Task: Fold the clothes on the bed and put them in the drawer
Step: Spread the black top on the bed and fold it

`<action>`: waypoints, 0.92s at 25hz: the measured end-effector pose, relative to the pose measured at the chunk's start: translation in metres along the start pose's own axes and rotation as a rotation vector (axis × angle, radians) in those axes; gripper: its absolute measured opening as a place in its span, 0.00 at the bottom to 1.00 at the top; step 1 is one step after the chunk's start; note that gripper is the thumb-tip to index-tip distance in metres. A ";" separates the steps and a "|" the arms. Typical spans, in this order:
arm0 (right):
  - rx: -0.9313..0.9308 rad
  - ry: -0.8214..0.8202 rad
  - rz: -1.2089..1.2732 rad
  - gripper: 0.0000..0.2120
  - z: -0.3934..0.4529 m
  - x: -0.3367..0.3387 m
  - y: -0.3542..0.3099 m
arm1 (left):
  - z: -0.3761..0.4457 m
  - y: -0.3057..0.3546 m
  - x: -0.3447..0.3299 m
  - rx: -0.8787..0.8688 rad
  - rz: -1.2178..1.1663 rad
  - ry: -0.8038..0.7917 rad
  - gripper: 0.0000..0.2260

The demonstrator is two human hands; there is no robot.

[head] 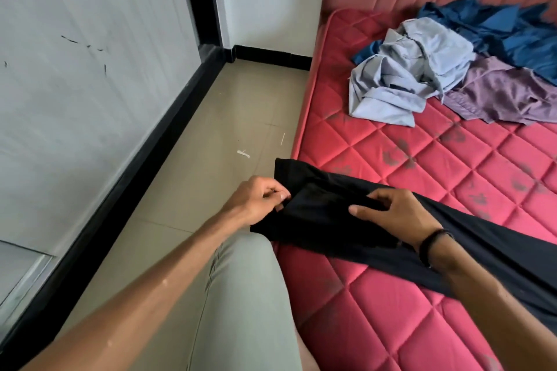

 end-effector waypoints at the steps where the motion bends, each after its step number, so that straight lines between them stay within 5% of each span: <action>1: -0.102 -0.021 0.065 0.18 0.007 -0.001 0.011 | 0.003 -0.003 -0.003 0.053 -0.002 0.030 0.08; 6: -0.126 -0.162 0.409 0.23 0.002 0.006 0.024 | -0.007 -0.005 -0.019 0.045 -0.087 0.080 0.19; 11: -0.036 0.165 0.202 0.13 -0.023 0.027 0.041 | -0.006 0.003 -0.011 0.164 0.240 0.295 0.08; 14: -0.042 0.392 0.088 0.07 -0.055 0.058 0.066 | -0.022 0.057 -0.042 -0.244 0.469 0.516 0.10; 17: -0.175 0.562 -0.013 0.13 -0.095 0.118 0.124 | -0.034 0.125 -0.109 -0.649 0.400 0.390 0.12; 20: -0.517 0.653 -0.201 0.29 -0.144 0.186 0.198 | -0.027 0.191 -0.192 -0.757 0.389 0.240 0.17; 23: -0.900 0.777 -0.033 0.44 -0.192 0.233 0.267 | -0.021 0.260 -0.281 -0.828 0.415 0.050 0.24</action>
Point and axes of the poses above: each hand's wrist, its own z-axis towards the middle knuckle, its own x-axis out of the back of the hand, y = z × x, the point moved 3 cm from there along z, towards the middle knuckle, and after that the axes turned 6 degrees about z, right-handed, at the moved point
